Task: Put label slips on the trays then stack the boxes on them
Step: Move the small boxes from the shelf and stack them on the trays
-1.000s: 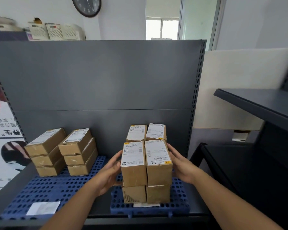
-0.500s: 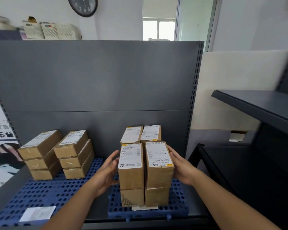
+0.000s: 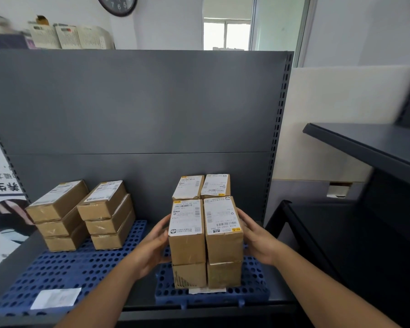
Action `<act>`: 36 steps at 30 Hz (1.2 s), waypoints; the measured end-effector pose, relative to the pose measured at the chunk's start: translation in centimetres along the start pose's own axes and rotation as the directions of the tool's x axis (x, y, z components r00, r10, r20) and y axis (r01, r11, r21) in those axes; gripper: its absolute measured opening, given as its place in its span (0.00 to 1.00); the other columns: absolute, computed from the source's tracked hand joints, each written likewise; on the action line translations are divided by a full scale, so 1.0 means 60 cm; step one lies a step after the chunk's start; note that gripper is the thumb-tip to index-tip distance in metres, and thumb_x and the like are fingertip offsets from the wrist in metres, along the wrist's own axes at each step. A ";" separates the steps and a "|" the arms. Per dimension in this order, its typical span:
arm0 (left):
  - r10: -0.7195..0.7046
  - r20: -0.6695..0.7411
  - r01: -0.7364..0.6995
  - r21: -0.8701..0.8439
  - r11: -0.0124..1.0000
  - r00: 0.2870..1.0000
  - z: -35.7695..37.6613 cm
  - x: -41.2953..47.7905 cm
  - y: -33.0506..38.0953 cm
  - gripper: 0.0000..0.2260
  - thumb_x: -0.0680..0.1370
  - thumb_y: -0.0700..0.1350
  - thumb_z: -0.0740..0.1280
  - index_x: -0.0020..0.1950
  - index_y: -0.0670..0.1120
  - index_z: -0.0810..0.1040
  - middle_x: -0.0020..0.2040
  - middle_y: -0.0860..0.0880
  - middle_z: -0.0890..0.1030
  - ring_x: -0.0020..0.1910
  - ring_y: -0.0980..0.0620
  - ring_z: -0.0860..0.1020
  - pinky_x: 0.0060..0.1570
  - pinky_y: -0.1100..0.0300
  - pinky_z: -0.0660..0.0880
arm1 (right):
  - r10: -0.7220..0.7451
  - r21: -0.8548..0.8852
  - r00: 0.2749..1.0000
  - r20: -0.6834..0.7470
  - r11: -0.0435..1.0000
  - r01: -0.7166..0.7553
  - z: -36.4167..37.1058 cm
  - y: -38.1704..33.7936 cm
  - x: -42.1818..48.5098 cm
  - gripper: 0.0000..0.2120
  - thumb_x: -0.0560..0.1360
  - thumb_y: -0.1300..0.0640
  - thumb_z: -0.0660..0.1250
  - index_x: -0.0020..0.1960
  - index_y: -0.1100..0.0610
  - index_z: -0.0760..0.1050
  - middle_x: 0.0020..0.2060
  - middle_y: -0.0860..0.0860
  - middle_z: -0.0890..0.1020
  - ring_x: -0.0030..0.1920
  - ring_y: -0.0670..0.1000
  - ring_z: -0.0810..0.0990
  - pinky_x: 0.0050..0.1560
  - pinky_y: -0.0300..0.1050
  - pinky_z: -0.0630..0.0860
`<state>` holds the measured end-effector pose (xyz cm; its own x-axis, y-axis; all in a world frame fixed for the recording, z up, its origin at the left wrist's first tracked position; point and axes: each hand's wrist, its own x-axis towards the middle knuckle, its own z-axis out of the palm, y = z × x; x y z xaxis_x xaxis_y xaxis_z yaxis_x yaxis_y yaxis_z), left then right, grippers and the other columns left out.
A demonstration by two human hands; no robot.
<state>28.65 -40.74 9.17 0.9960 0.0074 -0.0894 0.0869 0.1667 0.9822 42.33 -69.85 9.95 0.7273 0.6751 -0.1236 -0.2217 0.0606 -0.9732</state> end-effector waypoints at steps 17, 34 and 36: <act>0.005 0.033 -0.004 -0.022 1.000 0.999 -0.008 -0.004 -0.007 0.31 0.71 0.62 0.71 0.72 0.66 0.65 0.71 0.54 0.73 0.70 0.45 0.71 0.61 0.30 0.70 | -0.016 -0.048 0.995 -0.101 0.999 0.011 0.018 0.020 -0.003 0.21 0.77 0.42 0.67 0.68 0.31 0.68 0.66 0.41 0.76 0.68 0.50 0.72 0.61 0.63 0.76; 0.008 -0.087 -0.014 -0.066 0.998 0.996 -0.021 -0.051 -0.010 0.30 0.71 0.60 0.73 0.72 0.66 0.66 0.75 0.53 0.67 0.74 0.45 0.64 0.64 0.29 0.65 | -0.055 -0.034 0.986 -0.159 0.998 0.050 0.005 0.006 -0.041 0.24 0.71 0.37 0.68 0.67 0.32 0.69 0.75 0.44 0.65 0.75 0.56 0.62 0.69 0.70 0.63; 0.019 -0.115 -0.029 -0.085 0.996 0.993 -0.022 -0.066 -0.004 0.26 0.73 0.58 0.69 0.71 0.66 0.67 0.76 0.53 0.65 0.75 0.44 0.62 0.65 0.30 0.65 | -0.076 -0.069 0.982 -0.175 0.995 0.065 0.007 -0.008 -0.050 0.24 0.69 0.35 0.67 0.65 0.30 0.69 0.76 0.44 0.63 0.75 0.56 0.60 0.71 0.66 0.61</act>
<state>24.64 -39.52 9.07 0.9882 0.1242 -0.0896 0.0563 0.2493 0.9668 39.94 -71.58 10.86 0.8444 0.5296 -0.0811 -0.1286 0.0533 -0.9903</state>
